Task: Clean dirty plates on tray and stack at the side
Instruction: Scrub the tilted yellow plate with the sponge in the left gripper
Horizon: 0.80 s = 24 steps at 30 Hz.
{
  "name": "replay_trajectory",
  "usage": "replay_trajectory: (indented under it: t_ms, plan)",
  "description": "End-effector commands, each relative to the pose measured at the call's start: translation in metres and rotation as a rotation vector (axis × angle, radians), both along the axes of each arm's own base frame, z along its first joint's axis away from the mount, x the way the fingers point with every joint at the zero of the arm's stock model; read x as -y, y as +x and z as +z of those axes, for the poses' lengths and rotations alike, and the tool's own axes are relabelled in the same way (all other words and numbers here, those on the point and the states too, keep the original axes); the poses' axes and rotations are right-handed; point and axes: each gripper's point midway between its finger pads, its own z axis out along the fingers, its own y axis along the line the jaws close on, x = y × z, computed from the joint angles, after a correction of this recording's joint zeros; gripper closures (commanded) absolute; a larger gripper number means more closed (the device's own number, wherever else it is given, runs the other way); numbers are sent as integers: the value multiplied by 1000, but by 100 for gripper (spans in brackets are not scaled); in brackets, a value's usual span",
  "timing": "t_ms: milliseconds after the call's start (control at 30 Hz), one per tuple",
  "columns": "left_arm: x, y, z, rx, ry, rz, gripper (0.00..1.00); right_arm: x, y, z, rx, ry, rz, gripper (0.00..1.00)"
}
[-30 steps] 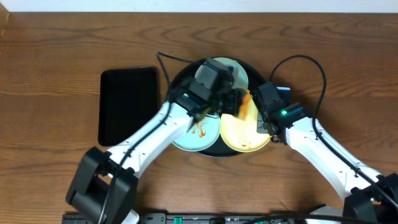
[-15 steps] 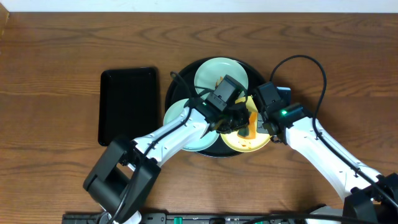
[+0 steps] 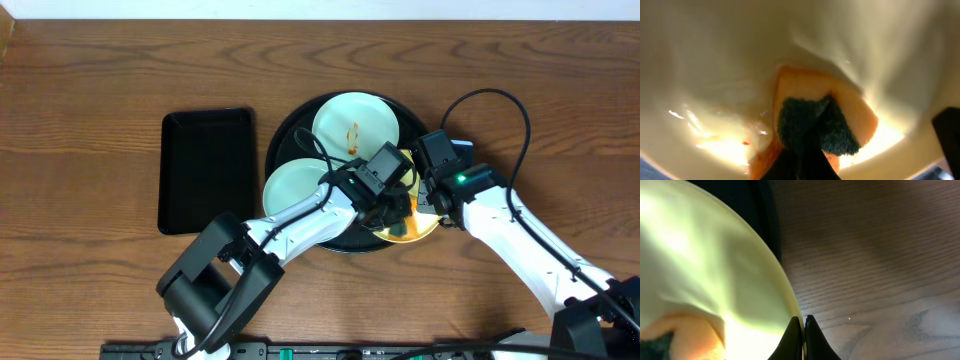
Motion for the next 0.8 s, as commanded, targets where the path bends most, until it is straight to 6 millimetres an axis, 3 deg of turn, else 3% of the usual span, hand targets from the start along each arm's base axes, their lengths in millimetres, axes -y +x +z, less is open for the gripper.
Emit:
replay_trajectory:
  t_ms: [0,100,367,567,767]
  plan:
    - [-31,22,-23,159,204,-23,93,3,2,1,14,-5,-29,99]
    - [-43,30,-25,211,269,-21,93,3,2,1,13,-5,-29,99]
    - [-45,40,-17,305,300,-114,92,5,-1,0,1,-11,-30,99]
    - [-52,55,24,403,267,-140,93,8,0,1,9,-29,-35,99]
    - [-80,65,65,432,249,-67,93,18,7,15,68,-87,-34,99]
